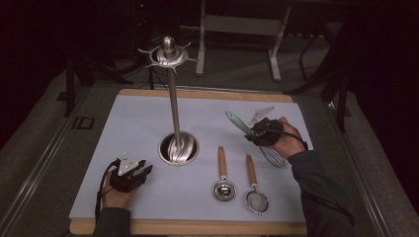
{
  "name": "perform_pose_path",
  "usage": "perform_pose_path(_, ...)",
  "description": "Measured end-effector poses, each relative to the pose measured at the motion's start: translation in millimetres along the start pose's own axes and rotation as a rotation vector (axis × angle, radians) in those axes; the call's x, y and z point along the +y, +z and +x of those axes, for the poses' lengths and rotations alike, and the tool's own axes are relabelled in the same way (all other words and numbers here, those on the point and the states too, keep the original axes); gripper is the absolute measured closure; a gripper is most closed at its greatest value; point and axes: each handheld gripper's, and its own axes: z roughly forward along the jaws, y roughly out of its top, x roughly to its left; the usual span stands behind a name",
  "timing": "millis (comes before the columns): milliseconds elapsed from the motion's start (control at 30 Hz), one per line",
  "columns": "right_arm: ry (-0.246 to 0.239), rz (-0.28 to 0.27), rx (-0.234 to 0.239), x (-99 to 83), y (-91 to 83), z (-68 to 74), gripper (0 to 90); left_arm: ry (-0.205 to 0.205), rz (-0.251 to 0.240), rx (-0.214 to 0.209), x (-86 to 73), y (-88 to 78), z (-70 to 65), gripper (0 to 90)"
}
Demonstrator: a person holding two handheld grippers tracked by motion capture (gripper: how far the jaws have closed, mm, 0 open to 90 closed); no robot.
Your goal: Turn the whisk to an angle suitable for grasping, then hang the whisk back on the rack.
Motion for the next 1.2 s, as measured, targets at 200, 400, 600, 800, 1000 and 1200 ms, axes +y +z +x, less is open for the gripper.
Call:
perform_pose_path(200,-0.023,-0.015,-0.008,6.3,-2.6,3.3,69.5,-0.005,0.000,-0.003,-0.1,-0.2,0.7,63.9)
perform_pose_path(400,-0.014,-0.044,-0.011,9.6,-3.8,5.4,69.5,-0.004,-0.002,-0.002,-0.1,-0.2,0.6,63.9)
perform_pose_path(600,-0.029,-0.061,-0.015,13.6,-8.5,10.8,69.5,-0.001,-0.001,0.000,-0.1,-0.2,0.7,63.9)
perform_pose_path(800,-0.032,-0.091,-0.010,17.8,-14.2,14.6,69.5,-0.005,-0.001,-0.002,-0.1,-0.3,0.7,63.9)
perform_pose_path(1000,-0.030,-0.132,0.000,20.7,-18.5,17.2,69.5,-0.005,-0.002,-0.002,-0.1,-0.2,0.7,63.9)
perform_pose_path(1200,-0.027,-0.157,0.013,23.6,-20.9,18.9,69.5,-0.005,-0.005,-0.001,-0.2,-0.4,0.5,63.9)
